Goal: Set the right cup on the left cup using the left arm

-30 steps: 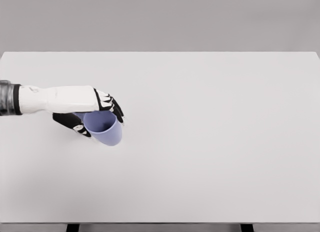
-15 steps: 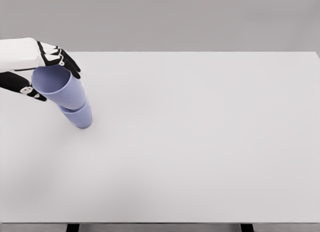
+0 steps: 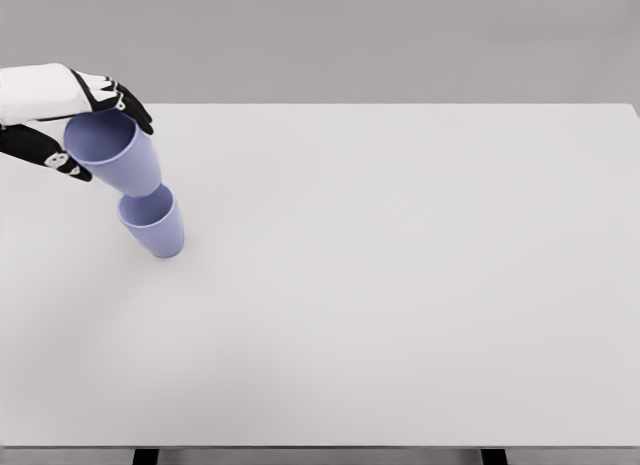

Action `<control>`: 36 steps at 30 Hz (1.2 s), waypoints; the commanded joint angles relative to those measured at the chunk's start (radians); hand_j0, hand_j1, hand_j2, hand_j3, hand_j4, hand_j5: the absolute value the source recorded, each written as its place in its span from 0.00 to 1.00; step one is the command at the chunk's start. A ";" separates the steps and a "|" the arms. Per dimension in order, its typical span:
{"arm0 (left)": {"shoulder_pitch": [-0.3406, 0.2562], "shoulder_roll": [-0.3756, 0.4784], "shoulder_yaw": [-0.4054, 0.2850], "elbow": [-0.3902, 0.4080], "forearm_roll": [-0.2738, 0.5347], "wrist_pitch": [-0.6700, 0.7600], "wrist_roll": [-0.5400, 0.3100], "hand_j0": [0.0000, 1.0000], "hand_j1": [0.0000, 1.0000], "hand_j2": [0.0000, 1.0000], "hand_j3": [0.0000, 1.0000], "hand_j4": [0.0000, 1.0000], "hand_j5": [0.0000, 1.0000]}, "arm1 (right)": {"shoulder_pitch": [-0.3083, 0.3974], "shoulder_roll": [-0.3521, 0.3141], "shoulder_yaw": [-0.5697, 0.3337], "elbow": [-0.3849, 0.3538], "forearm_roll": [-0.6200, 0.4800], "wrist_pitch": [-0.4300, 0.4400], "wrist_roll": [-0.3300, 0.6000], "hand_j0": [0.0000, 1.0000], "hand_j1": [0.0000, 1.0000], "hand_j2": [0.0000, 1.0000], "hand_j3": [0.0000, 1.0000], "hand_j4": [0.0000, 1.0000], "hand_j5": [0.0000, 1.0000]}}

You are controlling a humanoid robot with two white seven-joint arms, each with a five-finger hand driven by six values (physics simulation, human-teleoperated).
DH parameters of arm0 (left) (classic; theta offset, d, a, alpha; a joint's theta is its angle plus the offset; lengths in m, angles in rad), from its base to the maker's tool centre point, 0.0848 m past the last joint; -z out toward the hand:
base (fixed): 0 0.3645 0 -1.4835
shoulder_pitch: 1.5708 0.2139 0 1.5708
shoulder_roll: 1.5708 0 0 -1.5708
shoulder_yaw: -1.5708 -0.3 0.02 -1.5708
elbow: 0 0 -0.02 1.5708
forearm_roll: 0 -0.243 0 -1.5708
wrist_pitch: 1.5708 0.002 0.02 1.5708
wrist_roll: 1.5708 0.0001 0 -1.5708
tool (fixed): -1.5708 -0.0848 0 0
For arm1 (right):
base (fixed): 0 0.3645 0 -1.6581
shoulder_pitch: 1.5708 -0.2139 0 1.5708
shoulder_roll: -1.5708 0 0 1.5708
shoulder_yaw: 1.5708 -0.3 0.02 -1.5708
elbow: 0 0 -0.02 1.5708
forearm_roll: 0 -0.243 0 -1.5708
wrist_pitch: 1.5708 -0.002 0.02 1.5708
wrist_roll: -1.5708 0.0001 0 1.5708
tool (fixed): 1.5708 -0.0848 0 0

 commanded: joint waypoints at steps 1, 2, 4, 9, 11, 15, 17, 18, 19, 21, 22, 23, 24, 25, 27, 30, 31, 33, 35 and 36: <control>0.000 -0.022 -0.003 0.021 -0.005 0.003 0.001 0.53 0.53 0.53 0.53 0.53 0.53 | 0.000 0.000 0.000 0.000 0.000 0.000 0.000 1.00 1.00 1.00 1.00 1.00 1.00; 0.000 -0.026 -0.003 0.021 -0.005 0.003 0.001 0.53 0.53 0.53 0.53 0.53 0.53 | 0.000 0.000 0.000 0.000 0.000 0.000 0.000 1.00 1.00 1.00 1.00 1.00 1.00; 0.002 -0.027 -0.023 0.021 -0.003 0.003 0.001 0.53 0.53 0.53 0.53 0.53 0.53 | 0.000 0.000 0.000 0.000 0.000 0.000 0.000 1.00 1.00 1.00 1.00 1.00 1.00; 0.005 -0.017 -0.024 0.022 -0.002 0.003 0.001 0.53 0.53 0.53 0.53 0.53 0.53 | 0.000 0.000 0.000 0.000 0.000 0.000 0.000 1.00 1.00 1.00 1.00 1.00 1.00; 0.006 -0.019 -0.024 0.044 -0.002 0.003 0.001 0.53 0.53 0.53 0.53 0.53 0.53 | 0.000 0.000 0.000 0.000 0.000 0.000 0.000 1.00 1.00 1.00 1.00 1.00 1.00; 0.011 -0.025 -0.026 0.058 -0.003 0.003 0.001 0.53 0.53 0.53 0.53 0.53 0.53 | 0.000 0.000 0.000 0.000 0.000 0.000 0.000 1.00 1.00 1.00 1.00 1.00 1.00; 0.012 -0.027 -0.026 0.056 -0.003 0.003 0.001 0.53 0.53 0.53 0.53 0.53 0.53 | 0.000 0.000 0.000 0.000 0.000 0.000 0.000 1.00 1.00 1.00 1.00 1.00 1.00; 0.012 -0.027 -0.026 0.055 -0.003 0.003 0.001 0.53 0.53 0.53 0.53 0.53 0.53 | 0.000 0.000 0.000 0.000 0.000 0.000 0.000 1.00 1.00 1.00 1.00 1.00 1.00; 0.014 -0.025 -0.026 0.055 -0.003 0.003 0.001 0.53 0.53 0.53 0.53 0.53 0.53 | 0.002 0.000 0.000 0.000 0.000 0.000 0.000 1.00 1.00 1.00 1.00 1.00 1.00; 0.014 -0.023 -0.026 0.053 -0.003 0.003 0.001 0.54 0.54 0.54 0.54 0.54 0.54 | 0.000 0.000 0.000 0.000 0.000 0.000 0.000 1.00 1.00 1.00 1.00 1.00 1.00; 0.014 -0.023 -0.026 0.052 -0.003 0.003 0.001 0.54 0.54 0.54 0.54 0.54 0.54 | 0.000 0.000 0.000 0.000 0.000 0.000 0.000 1.00 1.00 1.00 1.00 1.00 1.00; 0.014 -0.022 -0.026 0.052 -0.003 0.003 0.001 0.54 0.54 0.54 0.54 0.54 0.54 | 0.000 0.000 0.000 0.000 0.000 0.000 0.000 1.00 1.00 1.00 1.00 1.00 1.00; 0.014 -0.022 -0.026 0.048 -0.003 0.003 0.001 0.54 0.54 0.54 0.54 0.54 0.54 | 0.000 0.000 0.000 0.000 0.000 0.000 0.000 1.00 1.00 1.00 1.00 1.00 1.00; 0.014 -0.020 -0.026 0.050 -0.003 0.003 0.001 0.54 0.54 0.54 0.54 0.54 0.54 | 0.000 0.000 0.000 0.000 0.000 0.000 0.000 1.00 1.00 1.00 1.00 1.00 1.00; 0.015 -0.020 -0.026 0.048 -0.003 0.003 0.001 0.54 0.54 0.54 0.54 0.54 0.54 | 0.000 0.000 0.000 0.000 0.000 0.000 0.000 1.00 1.00 1.00 1.00 1.00 1.00; 0.014 -0.022 -0.026 0.050 -0.002 0.003 0.001 0.54 0.54 0.54 0.54 0.54 0.54 | 0.000 0.000 0.000 0.000 0.000 0.000 0.000 1.00 1.00 1.00 1.00 1.00 1.00; 0.014 -0.022 -0.026 0.050 -0.002 0.003 0.001 0.54 0.54 0.54 0.54 0.54 0.54 | 0.000 0.000 0.000 0.000 0.000 0.000 0.000 1.00 1.00 1.00 1.00 1.00 1.00; 0.014 -0.023 -0.026 0.055 -0.003 0.003 0.001 0.54 0.54 0.54 0.54 0.54 0.54 | 0.000 0.000 0.000 0.000 0.000 0.000 0.000 1.00 1.00 1.00 1.00 1.00 1.00; 0.014 -0.027 -0.026 0.056 -0.003 0.003 0.001 0.54 0.54 0.54 0.54 0.54 0.54 | 0.000 0.000 0.000 0.000 0.000 0.000 0.000 1.00 1.00 1.00 1.00 1.00 1.00; 0.015 -0.025 -0.026 0.055 -0.003 0.003 0.001 0.54 0.54 0.54 0.54 0.54 0.54 | 0.000 0.000 0.000 0.000 0.000 0.000 0.000 1.00 1.00 1.00 1.00 1.00 1.00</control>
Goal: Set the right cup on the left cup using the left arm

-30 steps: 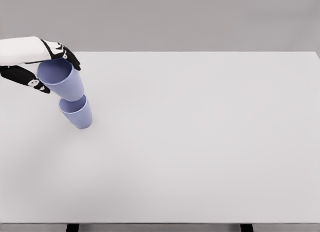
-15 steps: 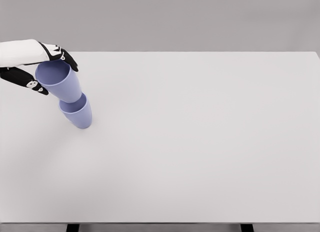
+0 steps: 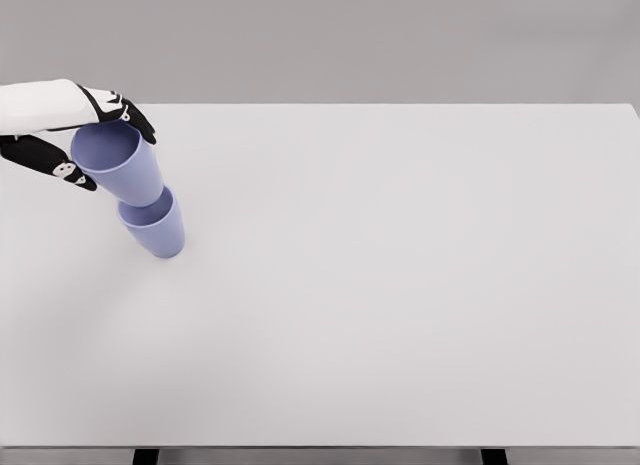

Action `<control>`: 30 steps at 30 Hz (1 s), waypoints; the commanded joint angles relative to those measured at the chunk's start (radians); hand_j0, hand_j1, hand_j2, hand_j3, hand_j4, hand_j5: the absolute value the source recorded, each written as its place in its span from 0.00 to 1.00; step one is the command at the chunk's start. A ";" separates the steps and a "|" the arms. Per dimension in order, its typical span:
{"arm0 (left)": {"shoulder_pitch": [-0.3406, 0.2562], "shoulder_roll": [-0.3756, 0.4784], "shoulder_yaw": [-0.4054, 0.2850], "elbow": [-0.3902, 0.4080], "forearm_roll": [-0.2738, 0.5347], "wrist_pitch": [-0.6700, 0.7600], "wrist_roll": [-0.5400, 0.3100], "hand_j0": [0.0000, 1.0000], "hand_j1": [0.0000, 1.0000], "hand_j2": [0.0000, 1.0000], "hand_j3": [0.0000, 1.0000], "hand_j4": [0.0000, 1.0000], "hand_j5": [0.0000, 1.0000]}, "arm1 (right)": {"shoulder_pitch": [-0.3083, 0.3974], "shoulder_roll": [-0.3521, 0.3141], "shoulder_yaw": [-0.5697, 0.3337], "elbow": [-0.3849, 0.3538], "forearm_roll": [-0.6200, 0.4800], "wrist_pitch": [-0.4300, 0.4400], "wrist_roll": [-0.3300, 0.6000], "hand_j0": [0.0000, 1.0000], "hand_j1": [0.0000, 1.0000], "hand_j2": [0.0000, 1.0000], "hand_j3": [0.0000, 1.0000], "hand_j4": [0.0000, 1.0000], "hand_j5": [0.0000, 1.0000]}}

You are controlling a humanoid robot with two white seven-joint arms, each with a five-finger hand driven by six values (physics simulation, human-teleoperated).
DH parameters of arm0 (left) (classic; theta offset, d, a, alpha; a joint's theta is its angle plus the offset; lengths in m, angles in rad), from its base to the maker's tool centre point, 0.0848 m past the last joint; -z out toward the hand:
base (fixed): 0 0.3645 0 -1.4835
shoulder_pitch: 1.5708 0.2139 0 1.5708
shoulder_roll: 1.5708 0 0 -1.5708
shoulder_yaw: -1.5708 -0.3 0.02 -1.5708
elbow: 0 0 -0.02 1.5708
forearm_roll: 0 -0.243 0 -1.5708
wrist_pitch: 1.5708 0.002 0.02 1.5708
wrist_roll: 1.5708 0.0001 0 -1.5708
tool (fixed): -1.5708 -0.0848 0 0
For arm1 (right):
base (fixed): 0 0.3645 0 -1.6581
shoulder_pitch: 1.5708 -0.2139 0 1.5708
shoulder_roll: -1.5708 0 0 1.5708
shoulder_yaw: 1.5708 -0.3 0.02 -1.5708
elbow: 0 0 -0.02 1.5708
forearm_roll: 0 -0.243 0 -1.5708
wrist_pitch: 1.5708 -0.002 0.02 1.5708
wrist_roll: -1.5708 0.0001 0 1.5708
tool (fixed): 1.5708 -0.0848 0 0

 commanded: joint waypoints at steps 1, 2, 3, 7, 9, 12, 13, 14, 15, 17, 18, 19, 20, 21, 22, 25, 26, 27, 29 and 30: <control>0.000 0.001 0.001 0.002 0.005 0.002 0.001 0.54 0.54 0.54 0.54 0.54 0.54 | 0.000 0.000 0.000 0.000 0.000 0.000 0.000 1.00 1.00 1.00 1.00 1.00 1.00; 0.005 0.001 0.001 0.000 0.005 0.002 0.001 0.54 0.54 0.54 0.54 0.54 0.54 | 0.000 0.000 0.000 0.000 0.000 0.000 0.000 1.00 1.00 1.00 1.00 1.00 1.00; 0.009 0.001 0.001 0.000 0.005 0.002 0.001 0.54 0.54 0.54 0.54 0.54 0.54 | 0.000 0.000 0.000 0.000 0.000 0.000 0.000 1.00 1.00 1.00 1.00 1.00 1.00; 0.017 0.002 0.001 0.000 0.005 0.002 0.001 0.54 0.54 0.54 0.54 0.54 0.54 | 0.000 0.000 0.000 0.000 0.000 0.000 0.000 1.00 1.00 1.00 1.00 1.00 1.00; 0.020 0.004 0.003 0.000 0.004 0.002 0.001 0.54 0.54 0.54 0.54 0.54 0.54 | 0.000 0.000 0.000 0.000 0.000 0.000 0.000 1.00 1.00 1.00 1.00 1.00 1.00; 0.021 0.002 0.003 0.000 0.004 0.002 0.001 0.54 0.54 0.54 0.54 0.54 0.54 | 0.000 0.000 0.000 0.000 0.000 0.000 0.000 1.00 1.00 1.00 1.00 1.00 1.00; 0.023 -0.001 0.003 0.000 0.004 0.002 0.001 0.54 0.54 0.54 0.54 0.54 0.54 | 0.000 0.000 0.000 0.000 0.000 0.000 0.000 1.00 1.00 1.00 1.00 1.00 1.00; 0.029 -0.001 0.003 0.000 0.002 0.002 0.001 0.54 0.54 0.54 0.54 0.54 0.54 | 0.000 0.000 0.000 0.000 0.000 0.000 0.000 1.00 1.00 1.00 1.00 1.00 1.00; 0.028 -0.002 0.003 0.002 0.002 0.002 0.001 0.54 0.54 0.54 0.54 0.54 0.54 | 0.000 0.000 0.000 0.000 0.000 0.000 0.000 1.00 1.00 1.00 1.00 1.00 1.00; 0.028 -0.004 0.003 0.002 0.002 0.002 0.001 0.54 0.54 0.54 0.54 0.54 0.54 | 0.000 0.000 0.000 0.000 0.000 0.000 0.000 1.00 1.00 1.00 1.00 1.00 1.00; 0.028 -0.002 0.003 0.003 0.002 0.002 0.001 0.54 0.54 0.54 0.54 0.54 0.54 | 0.000 0.000 0.000 0.000 0.000 0.000 0.000 1.00 1.00 1.00 1.00 1.00 1.00; 0.028 -0.004 0.003 0.003 0.002 0.002 0.001 0.54 0.54 0.54 0.54 0.54 0.54 | 0.000 0.000 0.000 0.000 0.000 0.000 0.000 1.00 1.00 1.00 1.00 1.00 1.00; 0.028 -0.002 0.003 0.005 0.002 0.002 0.001 0.54 0.54 0.54 0.54 0.54 0.54 | 0.000 0.000 0.000 0.000 0.000 0.000 0.000 1.00 1.00 1.00 1.00 1.00 1.00; 0.029 -0.004 0.003 0.005 -0.003 0.002 0.001 0.54 0.54 0.54 0.54 0.54 0.54 | 0.000 0.000 0.000 0.000 0.000 0.000 0.000 1.00 1.00 1.00 1.00 1.00 1.00; 0.028 -0.004 0.003 0.005 -0.006 0.002 0.001 0.54 0.54 0.54 0.54 0.54 0.54 | 0.000 0.000 0.000 0.000 0.000 0.000 0.000 1.00 1.00 1.00 1.00 1.00 1.00; 0.028 -0.009 0.003 0.017 -0.010 0.002 0.001 0.54 0.54 0.54 0.54 0.54 0.54 | 0.000 0.000 0.000 0.000 0.000 0.000 0.000 1.00 1.00 1.00 1.00 1.00 1.00; 0.029 -0.013 0.003 0.019 -0.012 0.002 0.001 0.54 0.54 0.54 0.54 0.54 0.54 | 0.000 0.000 0.000 0.000 0.000 0.000 0.000 1.00 1.00 1.00 1.00 1.00 1.00; 0.029 -0.015 0.003 0.020 -0.015 0.002 0.001 0.54 0.54 0.54 0.54 0.54 0.54 | 0.000 0.000 0.000 0.000 0.000 0.000 0.000 1.00 1.00 1.00 1.00 1.00 1.00; 0.029 -0.022 0.003 0.023 -0.018 0.002 0.001 0.54 0.54 0.54 0.54 0.54 0.54 | 0.000 0.000 0.000 0.000 0.000 0.000 0.000 1.00 1.00 1.00 1.00 1.00 1.00; 0.029 -0.024 0.003 0.023 -0.018 0.002 0.001 0.54 0.54 0.54 0.54 0.54 0.54 | 0.000 0.000 0.000 0.000 0.000 0.000 0.000 1.00 1.00 1.00 1.00 1.00 1.00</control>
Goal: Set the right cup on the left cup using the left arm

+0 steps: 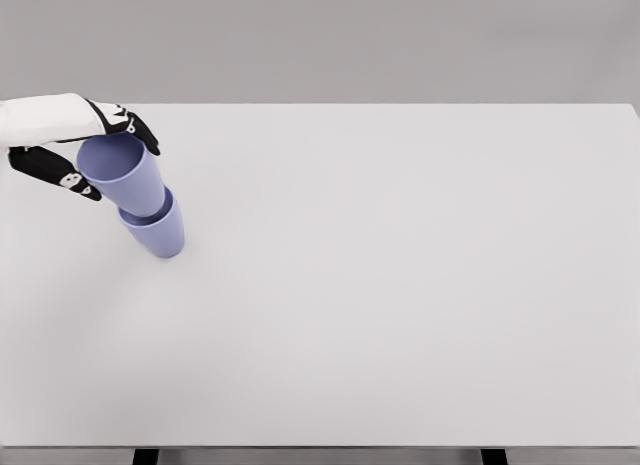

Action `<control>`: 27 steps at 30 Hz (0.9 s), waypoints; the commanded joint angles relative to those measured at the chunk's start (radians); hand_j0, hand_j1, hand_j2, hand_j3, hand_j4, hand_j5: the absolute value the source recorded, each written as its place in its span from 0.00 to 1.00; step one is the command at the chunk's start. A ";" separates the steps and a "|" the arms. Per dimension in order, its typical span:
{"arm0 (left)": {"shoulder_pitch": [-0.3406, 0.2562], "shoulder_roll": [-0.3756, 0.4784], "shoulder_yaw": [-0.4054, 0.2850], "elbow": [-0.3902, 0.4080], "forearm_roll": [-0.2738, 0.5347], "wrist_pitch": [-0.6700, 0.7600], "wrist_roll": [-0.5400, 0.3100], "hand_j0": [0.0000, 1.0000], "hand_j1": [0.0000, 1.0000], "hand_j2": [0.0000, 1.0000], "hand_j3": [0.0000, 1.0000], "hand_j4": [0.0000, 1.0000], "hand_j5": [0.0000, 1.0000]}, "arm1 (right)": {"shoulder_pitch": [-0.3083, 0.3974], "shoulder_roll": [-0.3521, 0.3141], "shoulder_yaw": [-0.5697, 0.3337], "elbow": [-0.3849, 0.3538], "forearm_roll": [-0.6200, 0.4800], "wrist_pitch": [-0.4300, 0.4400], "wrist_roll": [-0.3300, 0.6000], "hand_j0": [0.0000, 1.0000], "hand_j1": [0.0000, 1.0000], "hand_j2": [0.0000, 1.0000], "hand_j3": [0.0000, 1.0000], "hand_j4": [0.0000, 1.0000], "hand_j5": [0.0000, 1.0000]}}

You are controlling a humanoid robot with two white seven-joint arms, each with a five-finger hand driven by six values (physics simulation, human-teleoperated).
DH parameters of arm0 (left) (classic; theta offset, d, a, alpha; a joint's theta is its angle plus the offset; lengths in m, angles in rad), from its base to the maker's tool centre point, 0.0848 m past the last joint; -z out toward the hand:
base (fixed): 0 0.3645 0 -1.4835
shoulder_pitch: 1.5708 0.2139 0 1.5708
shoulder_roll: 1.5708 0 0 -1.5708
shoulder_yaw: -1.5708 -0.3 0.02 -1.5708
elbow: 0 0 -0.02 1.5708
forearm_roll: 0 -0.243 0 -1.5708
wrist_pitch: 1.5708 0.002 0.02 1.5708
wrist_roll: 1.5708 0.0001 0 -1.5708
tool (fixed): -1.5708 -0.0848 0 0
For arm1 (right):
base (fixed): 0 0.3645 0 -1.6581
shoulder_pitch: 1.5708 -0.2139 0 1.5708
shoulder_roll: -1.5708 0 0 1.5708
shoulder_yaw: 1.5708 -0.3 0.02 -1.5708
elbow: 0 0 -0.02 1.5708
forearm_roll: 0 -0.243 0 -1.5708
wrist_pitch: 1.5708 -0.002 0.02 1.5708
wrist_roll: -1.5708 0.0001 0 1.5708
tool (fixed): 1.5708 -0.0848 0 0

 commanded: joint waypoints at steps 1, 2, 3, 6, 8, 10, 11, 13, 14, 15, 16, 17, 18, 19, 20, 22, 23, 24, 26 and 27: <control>0.000 -0.004 0.001 0.003 0.001 0.002 0.001 0.54 0.54 0.54 0.54 0.54 0.54 | 0.000 0.000 0.000 0.000 0.000 0.000 0.000 1.00 1.00 1.00 1.00 1.00 1.00; 0.005 -0.004 0.001 0.003 0.001 0.002 0.001 0.54 0.54 0.54 0.54 0.54 0.54 | 0.000 0.000 0.000 0.000 0.000 0.000 0.000 1.00 1.00 1.00 1.00 1.00 1.00; 0.005 -0.006 0.001 0.003 0.001 0.002 0.001 0.54 0.54 0.54 0.54 0.54 0.54 | 0.000 0.000 0.000 0.000 0.000 0.000 0.000 1.00 1.00 1.00 1.00 1.00 1.00; 0.005 -0.004 0.001 0.004 0.001 0.002 0.001 0.54 0.54 0.54 0.54 0.54 0.54 | 0.000 0.000 0.000 0.000 0.000 0.000 0.000 1.00 1.00 1.00 1.00 1.00 1.00; 0.005 -0.004 0.001 0.004 0.000 0.002 0.001 0.56 0.56 0.56 0.56 0.56 0.56 | 0.000 0.000 0.000 0.000 0.000 0.000 0.000 1.00 1.00 1.00 1.00 1.00 1.00; 0.006 -0.004 0.001 0.004 0.000 0.002 0.001 0.66 0.66 0.66 0.66 0.66 0.66 | 0.000 0.000 0.000 0.000 0.000 0.000 0.000 1.00 1.00 1.00 1.00 1.00 1.00; 0.006 -0.004 0.001 0.003 0.000 0.002 0.001 0.77 0.77 0.77 0.77 0.77 0.77 | 0.000 0.000 0.000 0.000 0.000 0.000 0.000 1.00 1.00 1.00 1.00 1.00 1.00; 0.008 -0.004 0.001 0.003 -0.011 0.002 0.001 0.87 0.87 0.87 0.87 0.87 0.87 | 0.000 0.000 0.000 0.000 0.000 0.000 0.000 1.00 1.00 1.00 1.00 1.00 1.00; 0.012 -0.004 0.003 0.004 -0.011 0.002 0.001 0.87 0.87 0.87 0.87 0.87 0.87 | 0.000 0.000 0.000 0.000 0.000 0.000 0.000 1.00 1.00 1.00 1.00 1.00 1.00; 0.012 -0.004 0.004 0.004 -0.011 0.002 0.001 0.87 0.87 0.87 0.87 0.87 0.87 | 0.000 0.000 0.000 0.000 0.000 0.000 0.000 1.00 1.00 1.00 1.00 1.00 1.00; 0.012 -0.006 0.004 0.003 -0.011 0.002 0.001 0.87 0.87 0.87 0.87 0.87 0.87 | 0.000 0.000 0.000 0.000 0.000 0.000 0.000 1.00 1.00 1.00 1.00 1.00 1.00; 0.012 -0.006 0.006 0.003 -0.011 0.002 0.001 0.89 0.89 0.89 0.89 0.89 0.89 | 0.000 0.000 0.000 0.000 0.000 0.000 0.000 1.00 1.00 1.00 1.00 1.00 1.00; 0.012 -0.006 0.006 0.004 -0.011 0.002 0.001 0.89 0.89 0.89 0.89 0.89 0.89 | 0.000 0.000 0.000 0.000 0.000 0.000 0.000 1.00 1.00 1.00 1.00 1.00 1.00; 0.012 -0.006 0.006 0.004 -0.013 0.002 0.001 0.92 0.92 0.92 0.92 0.92 0.92 | 0.000 0.000 0.000 0.000 0.000 0.000 0.000 1.00 1.00 1.00 1.00 1.00 1.00; 0.012 -0.006 0.006 0.004 -0.013 0.002 0.001 0.90 0.90 0.90 0.90 0.90 0.90 | 0.000 0.000 0.000 0.000 0.000 0.000 0.000 1.00 1.00 1.00 1.00 1.00 1.00; 0.012 -0.006 0.008 0.003 -0.011 0.002 0.001 0.91 0.91 0.91 0.91 0.91 0.91 | 0.000 0.000 0.000 0.000 0.000 0.000 0.000 1.00 1.00 1.00 1.00 1.00 1.00; 0.014 -0.006 0.012 0.003 -0.013 0.002 0.001 0.91 0.91 0.91 0.91 0.91 0.91 | 0.000 0.000 0.000 0.000 0.000 0.000 0.000 1.00 1.00 1.00 1.00 1.00 1.00; 0.017 -0.006 0.017 0.003 -0.013 0.002 0.001 0.90 0.90 0.90 0.90 0.90 0.90 | 0.000 0.000 0.000 0.000 0.000 0.000 0.000 1.00 1.00 1.00 1.00 1.00 1.00; 0.017 -0.007 0.018 0.003 -0.011 0.002 0.001 0.90 0.90 0.90 0.90 0.90 0.90 | 0.000 0.000 0.000 0.000 0.000 0.000 0.000 1.00 1.00 1.00 1.00 1.00 1.00; 0.017 -0.006 0.018 0.003 -0.011 0.002 0.001 0.90 0.90 0.90 0.90 0.90 0.90 | 0.000 0.000 0.000 0.000 0.000 0.000 0.000 1.00 1.00 1.00 1.00 1.00 1.00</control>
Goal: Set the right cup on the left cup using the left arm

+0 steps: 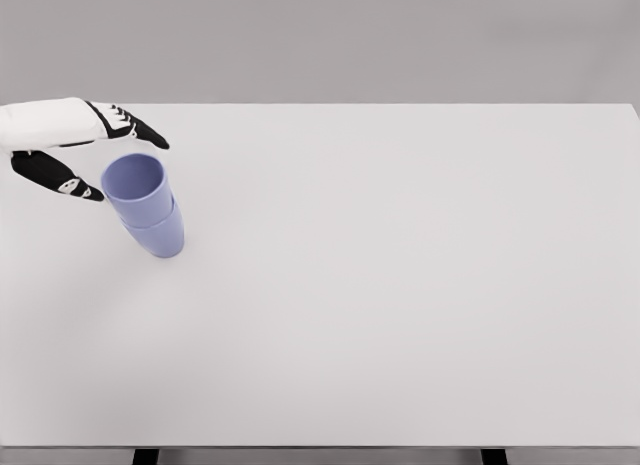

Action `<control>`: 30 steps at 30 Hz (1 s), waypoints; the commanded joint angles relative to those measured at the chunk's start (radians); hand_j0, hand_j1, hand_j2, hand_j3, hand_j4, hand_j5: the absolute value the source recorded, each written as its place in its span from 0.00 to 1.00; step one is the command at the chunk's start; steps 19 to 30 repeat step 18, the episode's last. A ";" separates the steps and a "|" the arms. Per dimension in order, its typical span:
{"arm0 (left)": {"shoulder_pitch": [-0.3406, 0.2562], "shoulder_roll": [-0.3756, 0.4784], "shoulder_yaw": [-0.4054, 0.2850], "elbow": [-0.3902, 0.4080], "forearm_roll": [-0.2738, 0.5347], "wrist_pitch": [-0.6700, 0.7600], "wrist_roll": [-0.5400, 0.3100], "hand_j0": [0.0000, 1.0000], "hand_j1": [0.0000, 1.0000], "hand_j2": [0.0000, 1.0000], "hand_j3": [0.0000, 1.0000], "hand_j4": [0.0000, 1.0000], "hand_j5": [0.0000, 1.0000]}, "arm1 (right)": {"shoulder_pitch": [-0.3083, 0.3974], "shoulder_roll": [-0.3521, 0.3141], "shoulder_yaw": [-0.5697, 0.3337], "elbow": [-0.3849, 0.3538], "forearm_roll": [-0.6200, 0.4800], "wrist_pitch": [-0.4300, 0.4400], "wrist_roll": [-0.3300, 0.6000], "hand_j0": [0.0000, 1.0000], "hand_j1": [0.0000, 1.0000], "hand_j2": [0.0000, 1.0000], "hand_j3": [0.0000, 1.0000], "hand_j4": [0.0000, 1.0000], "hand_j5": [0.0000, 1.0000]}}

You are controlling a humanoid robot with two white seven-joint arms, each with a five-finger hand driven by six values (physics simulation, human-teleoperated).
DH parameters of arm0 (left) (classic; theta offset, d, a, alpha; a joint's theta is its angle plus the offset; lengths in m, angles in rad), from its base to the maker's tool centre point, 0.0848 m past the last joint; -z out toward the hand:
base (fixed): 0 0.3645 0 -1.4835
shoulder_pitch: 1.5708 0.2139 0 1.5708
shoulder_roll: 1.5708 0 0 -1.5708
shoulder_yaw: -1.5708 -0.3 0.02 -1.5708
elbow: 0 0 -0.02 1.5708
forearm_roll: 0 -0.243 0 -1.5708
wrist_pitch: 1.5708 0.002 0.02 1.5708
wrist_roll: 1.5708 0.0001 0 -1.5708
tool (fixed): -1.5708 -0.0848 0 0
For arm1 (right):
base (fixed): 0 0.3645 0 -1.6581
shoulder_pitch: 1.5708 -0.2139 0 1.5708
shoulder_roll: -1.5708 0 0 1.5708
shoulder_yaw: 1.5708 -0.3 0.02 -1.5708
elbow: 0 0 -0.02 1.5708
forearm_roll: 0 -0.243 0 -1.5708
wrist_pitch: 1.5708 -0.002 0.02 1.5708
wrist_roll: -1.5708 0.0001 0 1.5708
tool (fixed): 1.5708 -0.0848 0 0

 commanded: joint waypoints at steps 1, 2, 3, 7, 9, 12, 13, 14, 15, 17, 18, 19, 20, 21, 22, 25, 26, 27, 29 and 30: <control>0.000 0.001 0.002 0.000 0.007 0.003 0.000 0.90 0.90 0.90 0.90 0.90 0.90 | 0.000 0.000 0.000 0.000 0.000 0.000 0.000 1.00 1.00 1.00 1.00 1.00 1.00; 0.000 0.001 0.002 0.000 0.007 0.003 0.000 0.90 0.90 0.90 0.90 0.90 0.90 | 0.000 0.000 0.000 0.000 0.000 0.000 0.000 1.00 1.00 1.00 1.00 1.00 1.00; 0.000 0.001 0.004 0.000 0.007 0.003 0.000 0.91 0.91 0.91 0.91 0.91 0.91 | 0.000 0.000 0.000 0.000 0.000 0.000 0.000 1.00 1.00 1.00 1.00 1.00 1.00; 0.015 0.110 0.022 -0.192 0.154 0.003 0.000 1.00 1.00 1.00 1.00 1.00 1.00 | 0.000 0.000 0.000 0.000 0.000 0.000 0.000 1.00 1.00 1.00 1.00 1.00 1.00; 0.028 0.167 0.047 -0.295 0.239 0.003 0.000 1.00 1.00 1.00 1.00 1.00 1.00 | 0.000 0.000 0.000 0.000 0.000 0.000 0.000 1.00 1.00 1.00 1.00 1.00 1.00; 0.029 0.135 0.052 -0.295 0.268 0.003 0.000 1.00 1.00 1.00 1.00 1.00 1.00 | 0.000 0.000 0.000 0.000 0.000 0.000 0.000 1.00 1.00 1.00 1.00 1.00 1.00; 0.035 0.086 0.047 -0.295 0.266 0.003 0.000 1.00 1.00 1.00 1.00 1.00 1.00 | 0.000 0.000 0.000 0.000 0.000 0.000 0.000 1.00 1.00 1.00 1.00 1.00 1.00; 0.058 0.043 0.048 -0.295 0.266 0.003 0.000 1.00 1.00 1.00 1.00 1.00 1.00 | 0.000 0.000 0.000 0.000 0.000 0.000 0.000 1.00 1.00 1.00 1.00 1.00 1.00; 0.061 0.025 0.048 -0.295 0.266 0.003 0.000 1.00 1.00 1.00 1.00 1.00 1.00 | 0.000 0.000 0.000 0.000 0.000 0.000 0.000 1.00 1.00 1.00 1.00 1.00 1.00; 0.060 -0.011 0.045 -0.295 0.268 0.003 0.000 1.00 1.00 1.00 1.00 1.00 1.00 | 0.000 0.000 0.000 0.000 0.000 0.000 0.000 1.00 1.00 1.00 1.00 1.00 1.00; 0.060 -0.018 0.045 -0.295 0.267 0.003 0.000 1.00 1.00 1.00 1.00 1.00 1.00 | 0.000 0.000 0.000 0.000 0.000 0.000 0.000 1.00 1.00 1.00 1.00 1.00 1.00; 0.060 -0.018 0.045 -0.295 0.267 0.003 0.000 1.00 1.00 1.00 1.00 1.00 1.00 | 0.000 0.000 0.000 0.000 0.000 0.000 0.000 1.00 1.00 1.00 1.00 1.00 1.00; 0.060 -0.018 0.045 -0.295 0.267 0.003 0.000 1.00 1.00 1.00 1.00 1.00 1.00 | 0.000 0.000 0.000 0.000 0.000 0.000 0.000 1.00 1.00 1.00 1.00 1.00 1.00; 0.060 -0.018 0.045 -0.295 0.267 0.003 0.000 1.00 1.00 1.00 1.00 1.00 1.00 | 0.000 0.000 0.000 0.000 0.000 0.000 0.000 1.00 1.00 1.00 1.00 1.00 1.00; 0.060 -0.018 0.045 -0.295 0.267 0.003 0.000 1.00 1.00 1.00 1.00 1.00 1.00 | 0.000 0.000 0.000 0.000 0.000 0.000 0.000 1.00 1.00 1.00 1.00 1.00 1.00; 0.060 -0.018 0.045 -0.295 0.267 0.003 0.000 1.00 1.00 1.00 1.00 1.00 1.00 | 0.000 0.000 0.000 0.000 0.000 0.000 0.000 1.00 1.00 1.00 1.00 1.00 1.00; 0.060 -0.018 0.045 -0.295 0.267 0.003 0.000 1.00 1.00 1.00 1.00 1.00 1.00 | 0.000 0.000 0.000 0.000 0.000 0.000 0.000 1.00 1.00 1.00 1.00 1.00 1.00; 0.060 -0.018 0.045 -0.295 0.267 0.003 0.000 1.00 1.00 1.00 1.00 1.00 1.00 | 0.000 0.000 0.000 0.000 0.000 0.000 0.000 1.00 1.00 1.00 1.00 1.00 1.00; 0.060 -0.018 0.045 -0.295 0.267 0.003 0.000 1.00 1.00 1.00 1.00 1.00 1.00 | 0.000 0.000 0.000 0.000 0.000 0.000 0.000 1.00 1.00 1.00 1.00 1.00 1.00; 0.060 -0.018 0.045 -0.295 0.267 0.003 0.000 1.00 1.00 1.00 1.00 1.00 1.00 | 0.000 0.000 0.000 0.000 0.000 0.000 0.000 1.00 1.00 1.00 1.00 1.00 1.00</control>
